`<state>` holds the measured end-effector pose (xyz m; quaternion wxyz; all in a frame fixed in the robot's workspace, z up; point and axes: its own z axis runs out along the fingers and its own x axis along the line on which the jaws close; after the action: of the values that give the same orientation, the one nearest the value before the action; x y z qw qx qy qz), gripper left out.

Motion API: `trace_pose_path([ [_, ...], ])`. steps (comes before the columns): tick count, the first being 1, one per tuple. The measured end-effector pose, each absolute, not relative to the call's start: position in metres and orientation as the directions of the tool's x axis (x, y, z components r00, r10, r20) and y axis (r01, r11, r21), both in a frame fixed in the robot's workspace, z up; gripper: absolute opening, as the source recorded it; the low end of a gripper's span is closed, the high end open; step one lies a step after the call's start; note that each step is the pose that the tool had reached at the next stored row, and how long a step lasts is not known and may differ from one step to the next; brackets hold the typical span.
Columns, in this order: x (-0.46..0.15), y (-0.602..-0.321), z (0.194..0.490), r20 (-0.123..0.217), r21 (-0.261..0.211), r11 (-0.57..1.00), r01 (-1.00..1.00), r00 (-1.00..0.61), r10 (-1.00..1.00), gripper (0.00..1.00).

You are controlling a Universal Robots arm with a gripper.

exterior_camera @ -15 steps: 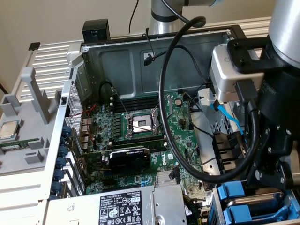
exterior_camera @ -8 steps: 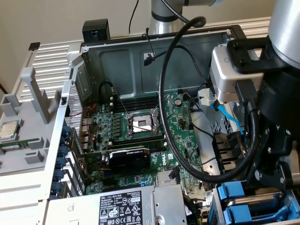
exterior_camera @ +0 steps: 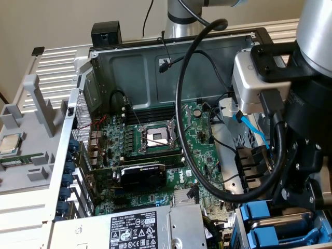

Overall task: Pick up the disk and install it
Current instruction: 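Insert the second disk wire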

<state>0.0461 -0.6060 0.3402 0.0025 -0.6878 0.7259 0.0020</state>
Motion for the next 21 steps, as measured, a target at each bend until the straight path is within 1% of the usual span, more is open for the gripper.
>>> trace_pose_path([
  [21,0.0461,-0.6061,0.3385,-0.008,-0.001,0.054,-0.999,-0.054,-0.999,0.17],
])
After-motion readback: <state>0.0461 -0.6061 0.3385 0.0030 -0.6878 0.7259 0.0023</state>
